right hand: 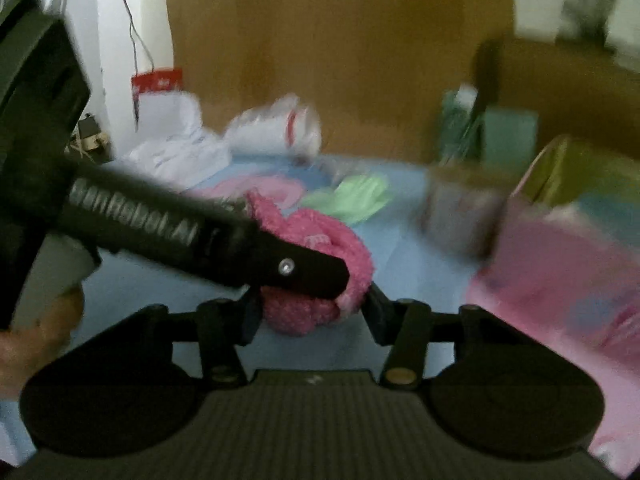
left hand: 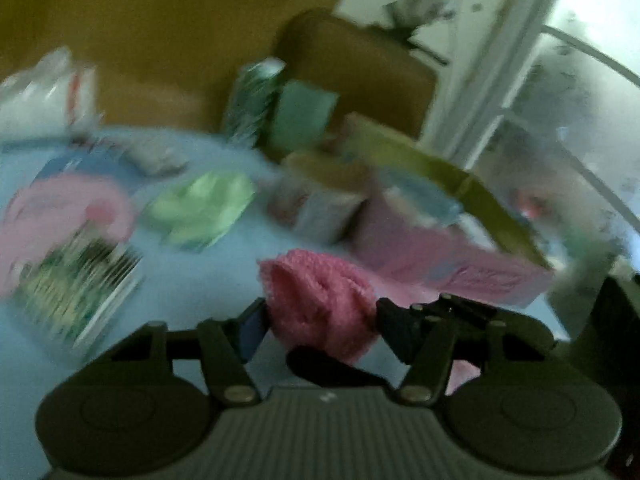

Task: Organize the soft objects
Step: 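Pass the pink toy from the right gripper into the left gripper, then drop the pink toy into the pink tin by opening the left gripper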

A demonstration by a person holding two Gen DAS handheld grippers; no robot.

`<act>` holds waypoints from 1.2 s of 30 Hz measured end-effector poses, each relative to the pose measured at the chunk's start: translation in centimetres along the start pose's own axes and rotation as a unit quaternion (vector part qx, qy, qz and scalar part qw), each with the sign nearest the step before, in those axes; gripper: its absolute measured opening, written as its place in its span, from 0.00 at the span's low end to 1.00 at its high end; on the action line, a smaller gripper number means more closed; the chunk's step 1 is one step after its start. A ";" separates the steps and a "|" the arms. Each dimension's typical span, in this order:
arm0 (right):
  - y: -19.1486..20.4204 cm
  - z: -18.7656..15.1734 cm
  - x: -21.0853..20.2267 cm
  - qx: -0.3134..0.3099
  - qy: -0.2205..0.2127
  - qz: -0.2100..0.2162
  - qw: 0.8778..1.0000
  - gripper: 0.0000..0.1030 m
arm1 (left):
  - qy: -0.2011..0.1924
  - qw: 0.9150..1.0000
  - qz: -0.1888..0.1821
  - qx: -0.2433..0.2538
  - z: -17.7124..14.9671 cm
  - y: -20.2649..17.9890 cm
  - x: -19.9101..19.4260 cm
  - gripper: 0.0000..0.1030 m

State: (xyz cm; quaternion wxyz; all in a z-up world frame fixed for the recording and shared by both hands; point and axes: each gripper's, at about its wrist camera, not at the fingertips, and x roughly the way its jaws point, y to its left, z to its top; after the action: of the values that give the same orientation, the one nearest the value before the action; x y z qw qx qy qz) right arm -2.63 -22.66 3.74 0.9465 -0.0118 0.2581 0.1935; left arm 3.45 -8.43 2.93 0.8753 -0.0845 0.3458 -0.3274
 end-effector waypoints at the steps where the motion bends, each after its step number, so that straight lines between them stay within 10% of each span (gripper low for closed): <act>1: -0.5 0.2 -0.8 -0.007 -0.019 -0.016 1.000 0.53 | -0.007 1.000 -0.009 0.014 0.7 -1.0 0.1 0.58; 7: -5.5 1.4 -4.1 -0.003 -0.097 -0.128 0.987 0.53 | -0.012 0.995 -0.058 0.078 5.6 -8.2 5.1 0.58; 16: -15.1 1.0 -4.1 0.055 -0.056 -0.273 0.959 0.55 | 0.045 0.992 -0.045 0.113 8.0 -15.8 15.6 0.85; 20: -18.1 0.2 -3.8 0.064 -0.038 -0.343 0.936 0.86 | 0.062 0.993 -0.036 0.098 8.3 -15.9 17.8 0.96; 36: -12.3 0.9 -5.8 0.057 -0.129 -0.290 0.947 0.84 | -0.071 0.992 -0.040 0.097 6.7 -9.7 4.8 0.93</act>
State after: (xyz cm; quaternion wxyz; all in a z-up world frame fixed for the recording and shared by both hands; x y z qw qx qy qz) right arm -2.20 -36.07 6.48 0.9860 -0.0076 0.1297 -0.1043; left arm 5.51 -19.53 8.91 0.8878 -0.0356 0.2461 -0.3872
